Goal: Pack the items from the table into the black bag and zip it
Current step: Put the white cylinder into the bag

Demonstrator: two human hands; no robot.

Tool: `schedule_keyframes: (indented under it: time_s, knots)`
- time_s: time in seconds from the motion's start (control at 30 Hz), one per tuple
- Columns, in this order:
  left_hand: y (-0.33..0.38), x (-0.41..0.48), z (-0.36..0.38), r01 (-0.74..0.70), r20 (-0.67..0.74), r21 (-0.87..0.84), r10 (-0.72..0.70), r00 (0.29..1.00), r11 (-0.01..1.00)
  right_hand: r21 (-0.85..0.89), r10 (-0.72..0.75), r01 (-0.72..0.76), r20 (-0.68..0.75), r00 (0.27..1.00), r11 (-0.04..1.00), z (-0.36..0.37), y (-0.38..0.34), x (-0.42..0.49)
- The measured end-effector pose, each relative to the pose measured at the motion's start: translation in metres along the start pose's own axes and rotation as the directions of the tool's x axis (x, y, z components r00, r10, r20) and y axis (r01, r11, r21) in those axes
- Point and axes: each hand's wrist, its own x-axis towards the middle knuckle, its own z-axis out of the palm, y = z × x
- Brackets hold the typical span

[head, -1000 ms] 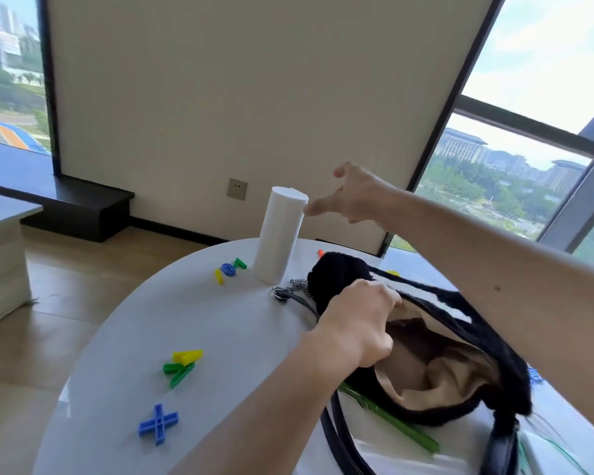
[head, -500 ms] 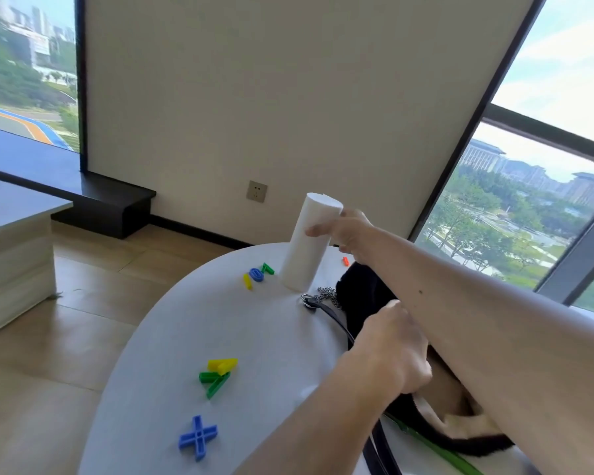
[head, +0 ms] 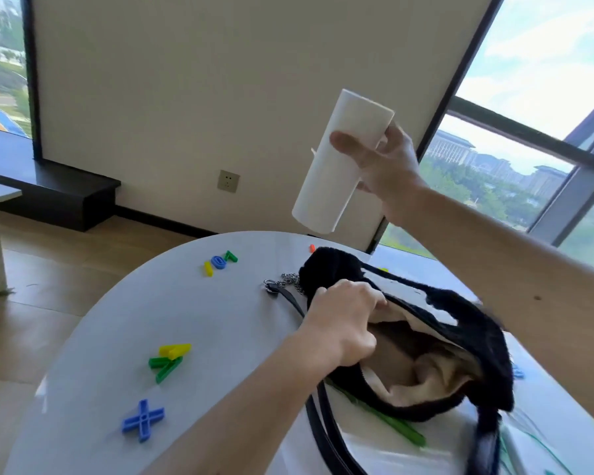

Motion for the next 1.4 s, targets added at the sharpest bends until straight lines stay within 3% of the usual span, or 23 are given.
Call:
schedule_keyframes:
  time_s: [0.13,0.27,0.47,0.63,0.7,0.8,0.9,1.1,1.23,1.4]
  knots:
    - [0.003,0.000,-0.002,0.025,-0.017,-0.016,-0.025,1.000,1.000,0.074,-0.106,0.109,-0.041,0.994,0.991,-0.076,-0.030,-0.051]
    - [0.003,0.000,-0.003,0.018,-0.037,-0.065,-0.020,0.999,0.998,-0.020,-0.133,0.131,-0.175,0.976,0.991,-0.124,-0.015,-0.123]
    - [0.011,0.004,-0.008,-0.028,-0.112,-0.089,0.018,0.994,0.996,-0.200,-0.227,0.180,-0.243,0.943,0.963,-0.126,0.046,-0.197]
    - [0.014,0.003,-0.013,-0.080,-0.170,-0.083,0.066,0.983,0.993,-0.431,-0.288,0.199,-0.150,0.946,0.880,-0.113,0.080,-0.200]
    - [0.017,0.002,-0.018,-0.113,-0.170,-0.117,0.092,0.981,0.987,-0.560,-0.382,0.284,-0.063,0.922,0.778,-0.108,0.094,-0.194]
    - [0.020,0.001,-0.026,-0.162,-0.156,-0.123,0.143,0.977,0.979,-0.738,-0.509,0.415,0.111,0.853,0.533,-0.107,0.113,-0.180]
    - [0.018,0.000,-0.030,-0.141,-0.139,-0.076,0.130,0.982,0.987,-0.803,-0.510,0.452,0.220,0.831,0.389,-0.113,0.124,-0.161]
    - [0.027,0.003,-0.035,-0.149,-0.176,-0.007,0.145,0.974,0.989,-0.921,-0.461,0.378,0.375,0.805,-0.089,-0.090,0.136,-0.132]
    - [0.030,0.005,-0.038,-0.154,-0.224,0.019,0.154,0.962,0.988,-0.894,-0.364,0.403,0.449,0.816,-0.197,-0.071,0.142,-0.111]
    - [0.033,0.006,-0.040,-0.143,-0.235,-0.016,0.135,0.963,0.990,-0.895,-0.239,0.345,0.414,0.878,-0.281,-0.063,0.134,-0.086]
